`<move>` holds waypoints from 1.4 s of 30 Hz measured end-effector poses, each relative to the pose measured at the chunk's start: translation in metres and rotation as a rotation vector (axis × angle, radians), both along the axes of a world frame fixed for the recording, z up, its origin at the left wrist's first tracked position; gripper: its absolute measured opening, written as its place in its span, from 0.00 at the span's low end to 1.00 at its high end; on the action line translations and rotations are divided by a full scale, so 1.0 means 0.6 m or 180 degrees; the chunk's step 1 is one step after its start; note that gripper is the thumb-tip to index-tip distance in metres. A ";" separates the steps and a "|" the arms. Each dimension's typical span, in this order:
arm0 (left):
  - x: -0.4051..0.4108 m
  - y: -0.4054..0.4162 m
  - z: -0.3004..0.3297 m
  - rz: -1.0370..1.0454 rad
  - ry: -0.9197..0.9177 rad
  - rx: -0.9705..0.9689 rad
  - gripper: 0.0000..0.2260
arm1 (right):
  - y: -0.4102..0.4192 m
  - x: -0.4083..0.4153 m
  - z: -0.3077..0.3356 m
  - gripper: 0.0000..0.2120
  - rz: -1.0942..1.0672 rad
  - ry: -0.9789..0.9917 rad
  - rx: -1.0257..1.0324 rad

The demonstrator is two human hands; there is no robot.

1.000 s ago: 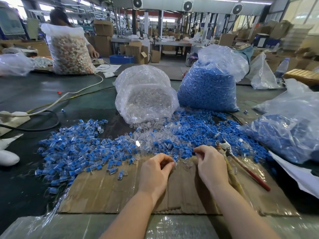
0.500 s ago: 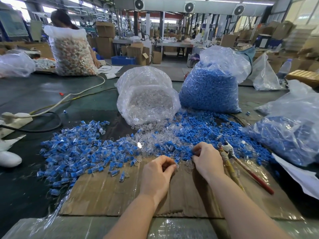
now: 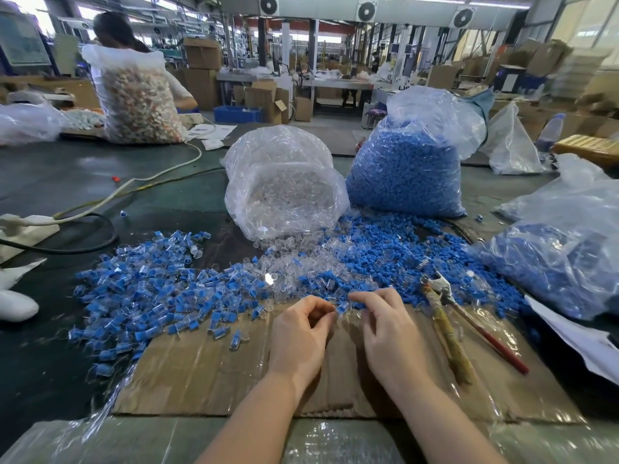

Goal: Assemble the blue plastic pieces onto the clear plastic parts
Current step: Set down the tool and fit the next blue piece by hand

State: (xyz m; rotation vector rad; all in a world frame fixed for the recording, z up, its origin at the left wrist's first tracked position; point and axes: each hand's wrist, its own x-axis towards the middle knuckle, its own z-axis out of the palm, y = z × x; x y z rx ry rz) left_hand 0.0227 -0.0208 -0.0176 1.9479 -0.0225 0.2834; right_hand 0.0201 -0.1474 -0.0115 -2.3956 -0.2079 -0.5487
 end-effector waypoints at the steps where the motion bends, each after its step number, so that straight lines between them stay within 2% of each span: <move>1: 0.000 0.000 0.000 0.0008 -0.0002 -0.0001 0.07 | 0.000 -0.003 -0.002 0.13 -0.0009 -0.0027 -0.0046; 3: 0.001 0.000 -0.001 0.0022 -0.0002 0.0009 0.07 | 0.000 -0.008 -0.005 0.12 -0.0016 -0.0081 -0.0068; 6: 0.001 0.001 -0.003 0.0023 -0.0003 0.0040 0.07 | -0.001 -0.012 -0.006 0.04 -0.0026 -0.0208 0.0010; 11: -0.001 0.002 -0.001 -0.0012 -0.0045 0.0054 0.09 | -0.001 -0.016 -0.007 0.02 0.0055 -0.0197 0.0303; 22: -0.001 0.004 0.001 -0.0084 -0.0003 0.0017 0.10 | 0.002 -0.018 -0.012 0.05 -0.0032 -0.0075 -0.0024; 29: -0.004 0.007 0.000 -0.0174 -0.0088 0.0231 0.06 | 0.000 -0.016 -0.012 0.08 -0.0031 0.0011 -0.0006; 34: -0.007 0.005 0.001 -0.0269 -0.0063 0.0208 0.09 | 0.001 -0.015 -0.015 0.08 -0.0067 0.0084 -0.0087; 42: -0.005 0.006 0.005 -0.0339 0.0030 0.0175 0.05 | 0.000 -0.020 -0.008 0.06 0.0052 -0.0017 0.0143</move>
